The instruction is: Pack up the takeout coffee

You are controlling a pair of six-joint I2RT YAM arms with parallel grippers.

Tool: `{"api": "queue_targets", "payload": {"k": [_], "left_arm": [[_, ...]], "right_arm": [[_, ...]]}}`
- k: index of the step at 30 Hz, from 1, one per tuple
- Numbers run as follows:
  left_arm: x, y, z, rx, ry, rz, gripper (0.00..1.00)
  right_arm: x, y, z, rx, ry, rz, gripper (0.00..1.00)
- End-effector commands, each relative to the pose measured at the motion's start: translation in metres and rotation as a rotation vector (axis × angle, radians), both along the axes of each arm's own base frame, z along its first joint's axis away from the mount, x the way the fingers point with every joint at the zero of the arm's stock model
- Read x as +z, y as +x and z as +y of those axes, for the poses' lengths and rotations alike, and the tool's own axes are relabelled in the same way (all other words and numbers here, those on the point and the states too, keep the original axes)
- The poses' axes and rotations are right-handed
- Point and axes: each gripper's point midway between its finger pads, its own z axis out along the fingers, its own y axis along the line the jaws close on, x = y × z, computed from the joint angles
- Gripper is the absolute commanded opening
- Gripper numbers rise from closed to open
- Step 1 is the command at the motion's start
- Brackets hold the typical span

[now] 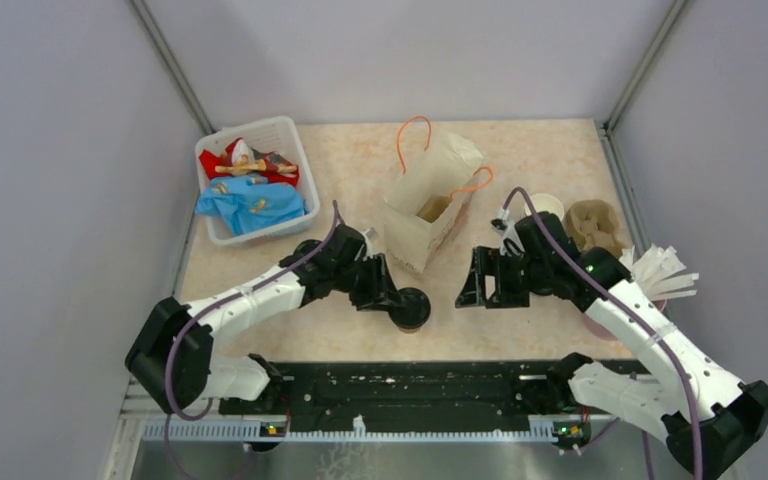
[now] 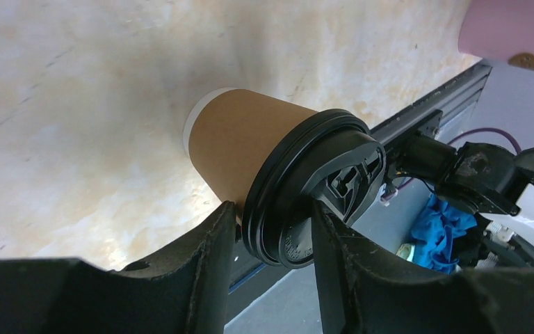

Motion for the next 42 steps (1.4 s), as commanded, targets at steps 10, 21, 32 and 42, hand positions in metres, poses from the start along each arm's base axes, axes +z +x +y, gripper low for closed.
{"api": "queue_targets", "payload": {"k": [10,21,32,42], "left_arm": [[0.003,0.007,-0.007,-0.042,0.052,-0.075,0.62],[0.074,0.008,0.081,0.177,0.231,-0.343,0.91],[0.132,-0.002,0.14,0.439,0.182,-0.516,0.94],[0.131,0.0,0.14,0.422,0.203,-0.529,0.95]], "right_arm": [[-0.028,-0.013,0.027,0.114,-0.297,-0.251,0.84],[-0.031,0.008,0.111,0.248,-0.416,-0.426,0.94],[-0.041,0.021,0.118,0.182,-0.422,-0.429,0.98],[-0.048,0.031,0.122,0.171,-0.451,-0.41,0.89]]}}
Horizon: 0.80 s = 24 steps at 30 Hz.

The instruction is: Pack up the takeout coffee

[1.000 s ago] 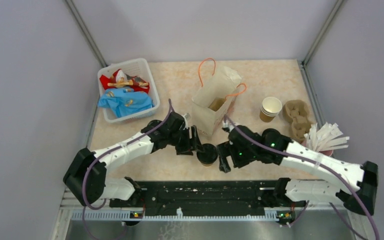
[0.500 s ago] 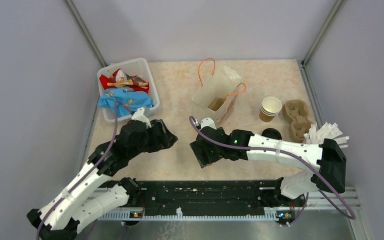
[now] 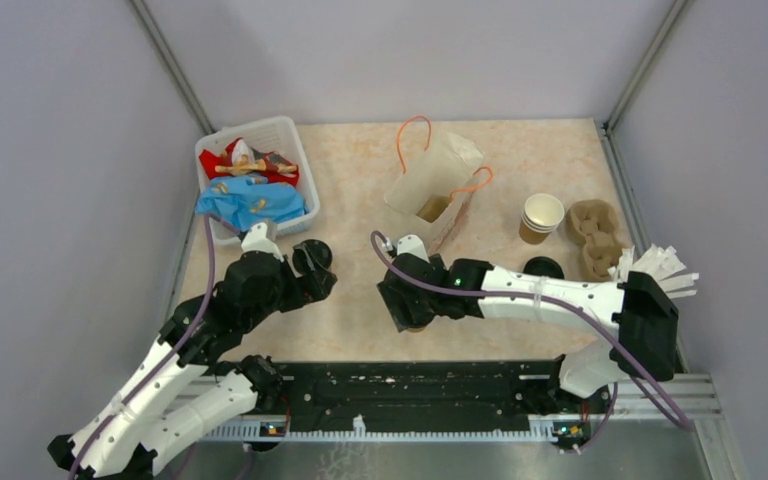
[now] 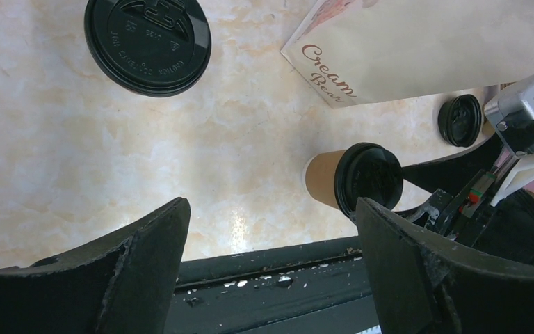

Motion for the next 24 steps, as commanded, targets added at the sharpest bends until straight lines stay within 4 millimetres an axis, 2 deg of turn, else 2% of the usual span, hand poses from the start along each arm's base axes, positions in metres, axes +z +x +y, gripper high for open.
{"api": "queue_targets", "payload": {"k": [1,5,9,17,24], "left_arm": [[0.009,0.005,0.003,0.016,0.005,-0.033,0.95],[0.009,0.004,0.004,0.013,0.008,-0.037,0.96],[0.01,0.004,0.004,0.007,0.015,-0.039,0.96],[0.011,0.004,0.005,0.01,0.013,-0.045,0.96],[0.013,0.004,0.005,0.009,0.012,-0.05,0.96]], "right_arm": [[0.019,0.014,0.014,-0.031,0.053,-0.041,0.89],[0.019,0.016,0.014,-0.039,0.052,-0.046,0.89],[0.015,0.017,0.014,-0.047,0.043,-0.036,0.82],[0.013,0.02,0.01,-0.059,0.007,-0.049,0.84],[0.008,0.02,0.01,-0.061,-0.003,-0.04,0.82]]}}
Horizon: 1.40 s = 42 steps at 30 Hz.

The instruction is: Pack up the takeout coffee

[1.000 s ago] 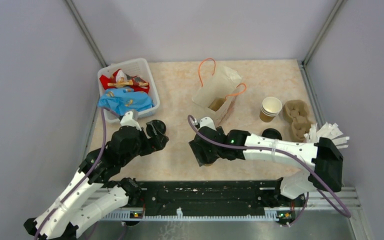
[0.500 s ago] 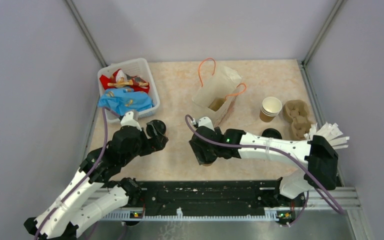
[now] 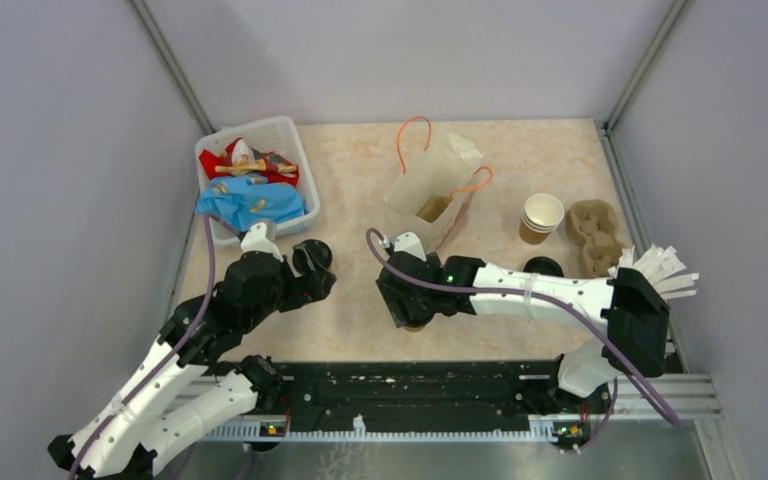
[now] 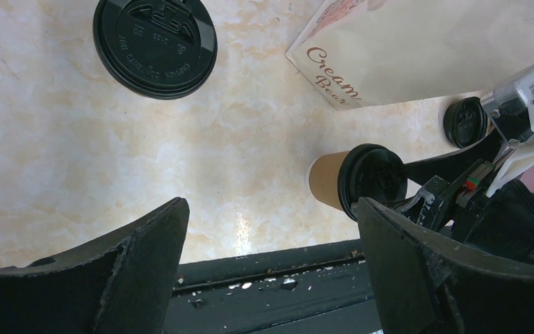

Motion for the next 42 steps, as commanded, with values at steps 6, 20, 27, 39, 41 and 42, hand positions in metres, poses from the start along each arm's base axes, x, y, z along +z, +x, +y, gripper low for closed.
{"api": "queue_targets", "payload": {"k": [6,20,27,39,41,42], "left_arm": [[0.018,0.005,0.001,0.005,-0.007,-0.053,0.97],[0.053,0.017,-0.019,-0.018,-0.053,-0.041,0.98],[0.113,0.035,-0.073,-0.116,-0.218,-0.035,0.98],[0.129,0.099,-0.19,-0.175,-0.597,0.176,0.93],[0.123,0.109,-0.195,-0.121,-0.607,0.215,0.88],[0.117,0.113,-0.196,-0.09,-0.603,0.246,0.85]], "right_arm": [[0.008,0.01,0.003,-0.037,0.01,-0.032,0.8],[0.077,0.003,0.0,0.059,0.133,-0.084,0.65],[0.181,-0.015,-0.028,0.098,0.358,-0.175,0.64],[0.35,-0.009,-0.136,-0.014,0.546,-0.572,0.65],[0.361,-0.009,-0.15,-0.034,0.554,-0.615,0.65],[0.365,-0.01,-0.156,-0.041,0.561,-0.63,0.65]]}}
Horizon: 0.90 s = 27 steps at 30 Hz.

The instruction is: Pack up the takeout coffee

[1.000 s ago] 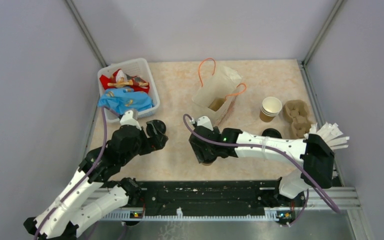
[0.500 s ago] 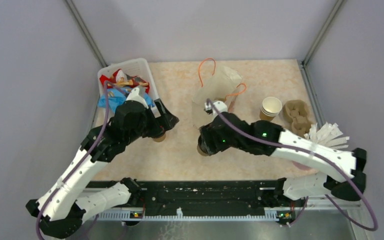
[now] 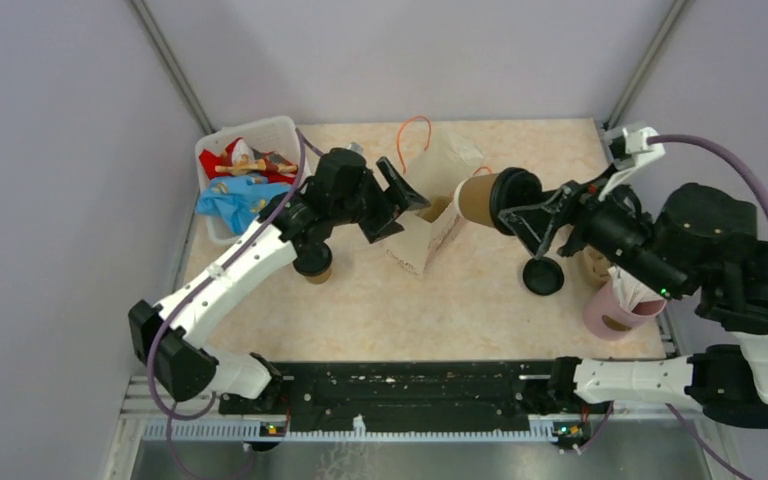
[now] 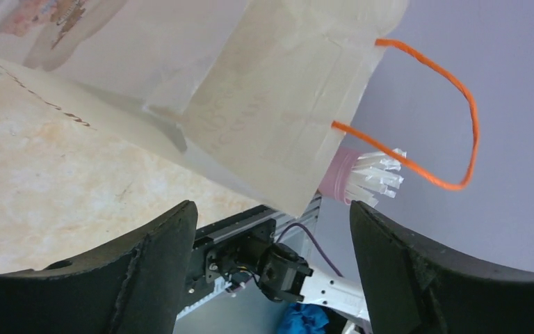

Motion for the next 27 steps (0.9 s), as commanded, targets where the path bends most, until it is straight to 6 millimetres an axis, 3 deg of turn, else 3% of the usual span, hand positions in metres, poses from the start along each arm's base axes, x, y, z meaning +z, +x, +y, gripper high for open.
{"api": "queue_targets", "payload": {"k": [1,7,11,19,24,27], "left_arm": [[0.032,0.02,-0.018,0.083,-0.13,0.056,0.84],[0.009,0.029,-0.012,0.192,-0.036,0.116,0.64],[-0.006,0.025,-0.013,0.204,0.042,0.129,0.6],[-0.027,0.02,-0.003,0.185,0.163,0.126,0.53],[-0.027,0.028,-0.001,0.194,0.204,0.088,0.49],[-0.025,0.034,-0.004,0.187,0.213,0.063,0.38]], "right_arm": [[0.011,0.008,-0.034,-0.098,-0.047,-0.077,0.65],[0.02,0.002,-0.059,-0.127,0.012,-0.105,0.65],[0.021,0.003,-0.064,-0.133,-0.023,-0.121,0.64],[0.026,0.008,-0.062,-0.129,-0.118,-0.162,0.64],[0.022,0.011,-0.053,-0.114,-0.16,-0.152,0.64],[0.016,0.01,-0.048,-0.1,-0.173,-0.139,0.64]]}}
